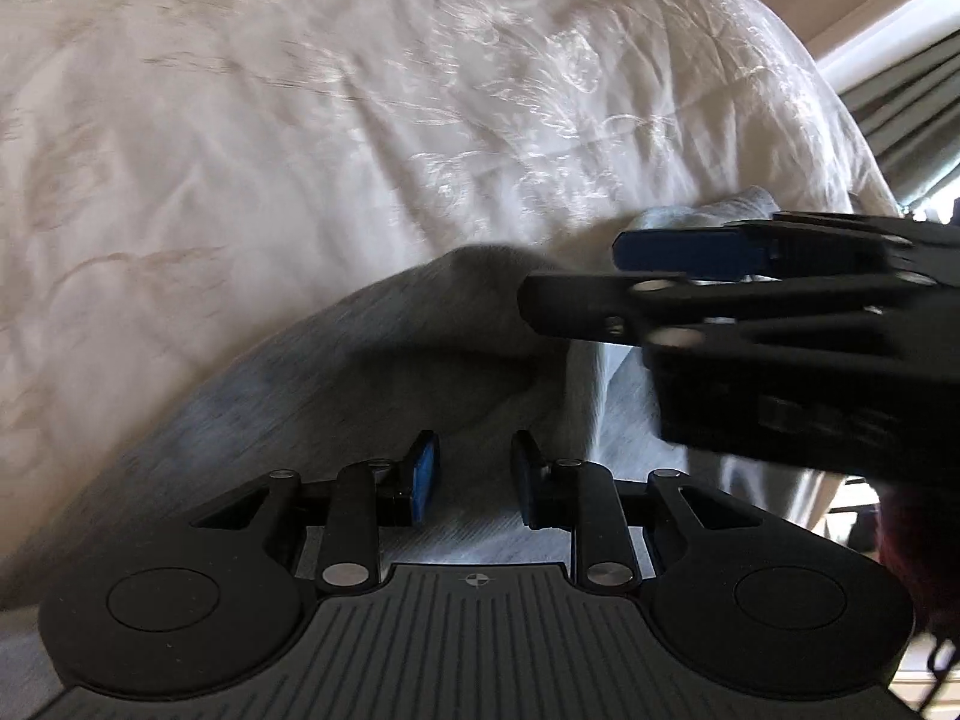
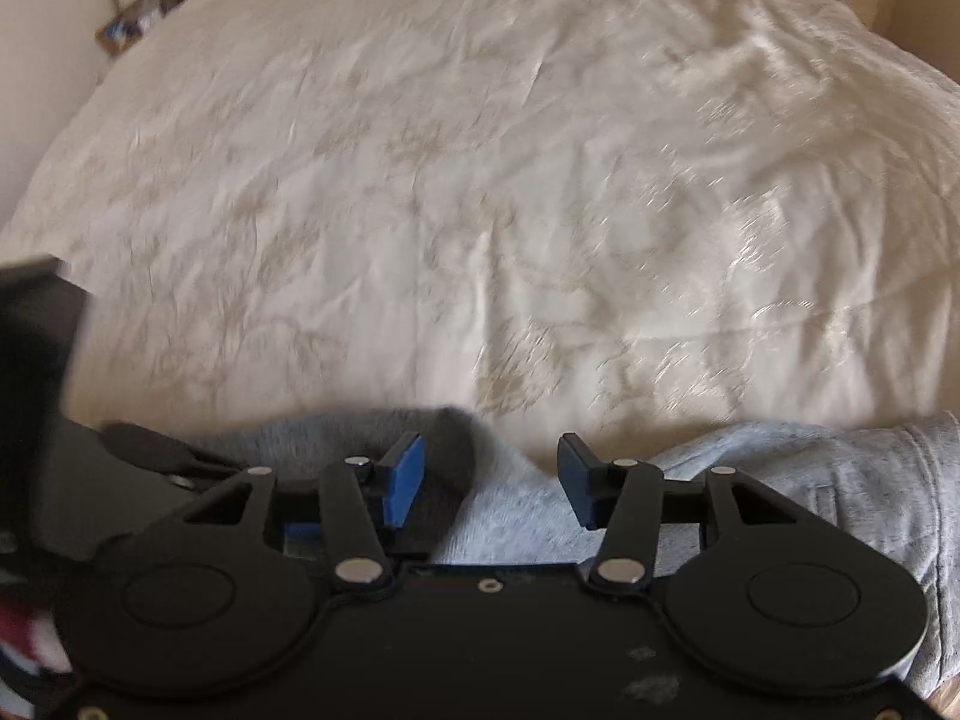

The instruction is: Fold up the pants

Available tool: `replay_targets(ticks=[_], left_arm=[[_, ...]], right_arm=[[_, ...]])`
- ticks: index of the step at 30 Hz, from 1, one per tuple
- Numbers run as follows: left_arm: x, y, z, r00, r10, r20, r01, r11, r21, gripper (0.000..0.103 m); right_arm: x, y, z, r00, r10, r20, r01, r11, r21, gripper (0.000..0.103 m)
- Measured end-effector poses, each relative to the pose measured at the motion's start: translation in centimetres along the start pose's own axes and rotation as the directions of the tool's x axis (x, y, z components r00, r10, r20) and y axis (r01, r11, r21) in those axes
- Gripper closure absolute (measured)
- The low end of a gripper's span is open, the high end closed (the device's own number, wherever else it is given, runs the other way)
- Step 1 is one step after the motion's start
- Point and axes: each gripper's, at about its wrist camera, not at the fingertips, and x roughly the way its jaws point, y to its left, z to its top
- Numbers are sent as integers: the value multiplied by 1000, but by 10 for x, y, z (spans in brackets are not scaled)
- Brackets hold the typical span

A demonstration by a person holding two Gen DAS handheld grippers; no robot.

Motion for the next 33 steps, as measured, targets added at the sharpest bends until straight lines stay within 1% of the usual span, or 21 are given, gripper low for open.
replay_targets(ticks=[1,4,6,8,10,12,13,15,19,22,25,27,29,32,33], left_arm=[[-4,2,-3,1000,13,5,-13,1000,3,77],[-17,6,-13,998,62,33,-63,998,11,77],[-29,10,-22,995,79,65,-79,997,5,77],[-38,14,-34,993,80,89,-80,997,3,77],[-40,19,-47,993,88,84,-88,996,0,77],[-33,28,-61,992,117,37,-117,993,-25,77],[-28,33,-68,992,127,14,-126,991,-40,77],[-22,40,-80,992,127,-7,-127,990,-63,78],[-25,39,-86,992,126,1,-126,989,-73,77],[-27,37,-85,991,131,2,-130,988,-80,77],[-33,34,-83,991,136,15,-135,988,-69,77],[-40,32,-79,988,151,42,-149,987,-59,77],[-49,34,-73,980,179,92,-174,983,-60,77],[-58,48,-62,969,201,144,-184,975,-124,77],[-59,54,-59,966,210,149,-188,971,-145,77]], right_arm=[[5,4,-1,1000,-22,-17,21,1000,-20,55],[15,15,-3,995,-87,-57,82,993,-88,67],[17,18,-4,991,-112,-69,103,988,-114,84],[19,16,-3,989,-126,-74,116,986,-120,94],[17,12,-1,989,-138,-55,131,985,-111,95],[10,11,3,988,-155,-7,153,982,-110,97],[7,11,7,984,-174,29,177,978,-115,97],[6,9,15,984,-163,71,170,980,-102,97],[28,6,30,987,-147,63,152,984,-93,97],[55,6,39,989,-149,26,151,983,-108,97],[87,-1,45,988,-153,-26,151,985,-81,97],[102,-4,45,987,-156,-49,153,986,-67,97],[109,-2,43,985,-165,-52,161,984,-71,97],[113,-2,44,984,-168,-52,164,984,-75,96],[114,-3,45,985,-165,-54,161,984,-71,96]])
